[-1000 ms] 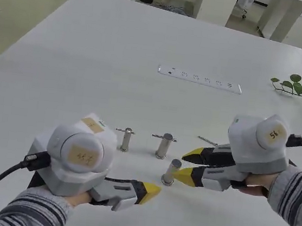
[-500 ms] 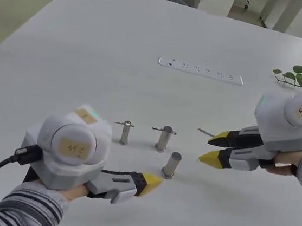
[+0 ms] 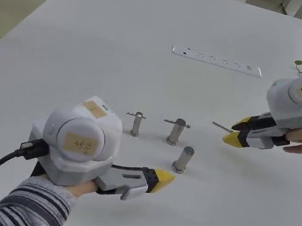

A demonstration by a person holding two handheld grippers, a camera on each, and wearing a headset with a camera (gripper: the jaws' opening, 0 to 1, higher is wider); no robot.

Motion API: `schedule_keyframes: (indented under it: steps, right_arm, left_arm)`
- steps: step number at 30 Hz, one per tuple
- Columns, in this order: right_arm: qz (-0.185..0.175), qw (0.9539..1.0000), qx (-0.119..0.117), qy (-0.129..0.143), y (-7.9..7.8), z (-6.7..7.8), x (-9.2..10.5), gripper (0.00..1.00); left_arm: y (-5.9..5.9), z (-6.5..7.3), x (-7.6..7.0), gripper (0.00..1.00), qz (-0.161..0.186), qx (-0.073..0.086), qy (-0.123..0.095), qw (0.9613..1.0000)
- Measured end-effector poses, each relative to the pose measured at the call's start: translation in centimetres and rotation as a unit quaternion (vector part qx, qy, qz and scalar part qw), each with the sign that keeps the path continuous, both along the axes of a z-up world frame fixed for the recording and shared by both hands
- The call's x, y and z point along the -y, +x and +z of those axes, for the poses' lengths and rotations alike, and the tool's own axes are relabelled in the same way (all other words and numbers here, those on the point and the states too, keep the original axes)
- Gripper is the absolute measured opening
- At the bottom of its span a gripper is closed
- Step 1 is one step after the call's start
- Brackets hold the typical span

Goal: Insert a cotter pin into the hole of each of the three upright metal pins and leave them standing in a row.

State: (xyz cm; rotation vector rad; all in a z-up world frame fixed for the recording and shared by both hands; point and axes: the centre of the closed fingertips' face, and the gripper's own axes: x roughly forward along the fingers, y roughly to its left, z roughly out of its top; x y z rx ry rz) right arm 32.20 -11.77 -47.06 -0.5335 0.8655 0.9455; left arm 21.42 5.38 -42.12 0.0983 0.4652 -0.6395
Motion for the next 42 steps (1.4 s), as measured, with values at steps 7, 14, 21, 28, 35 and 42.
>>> schedule_keyframes:
  steps: [7, 14, 21, 28, 35, 42]
  right_arm:
    - [-0.005, 0.9998, -0.009, -0.017, 2.8, -1.3, 0.5, 0.19]
    - [-0.008, 0.9993, -0.023, -0.029, 3.0, -2.1, 0.8, 0.17]
    - [-0.004, 0.9990, -0.029, -0.033, 3.1, -2.0, 1.0, 0.10]
    - [0.026, 0.9965, -0.020, -0.077, 3.0, -2.2, 1.5, 0.00]
    - [0.035, 0.9953, -0.013, -0.089, 2.8, -2.1, 1.5, 0.00]
    - [0.047, 0.9935, 0.036, -0.098, 2.8, -1.6, 1.3, 0.00]
  left_arm:
    - [-0.2, -0.3, 0.3, 0.97, -0.005, -0.009, -0.003, 0.9999]
    - [-0.2, -0.3, 0.4, 0.97, -0.008, -0.011, -0.004, 0.9999]
    - [-0.1, -0.4, 0.4, 0.96, -0.006, -0.012, -0.004, 0.9999]
    - [-0.3, -0.5, 0.6, 0.96, -0.009, -0.013, -0.001, 0.9999]
    - [-0.3, -0.4, 0.7, 0.95, -0.011, -0.011, 0.000, 0.9999]
    - [-0.5, -0.4, 0.9, 0.92, -0.016, -0.012, -0.001, 0.9998]
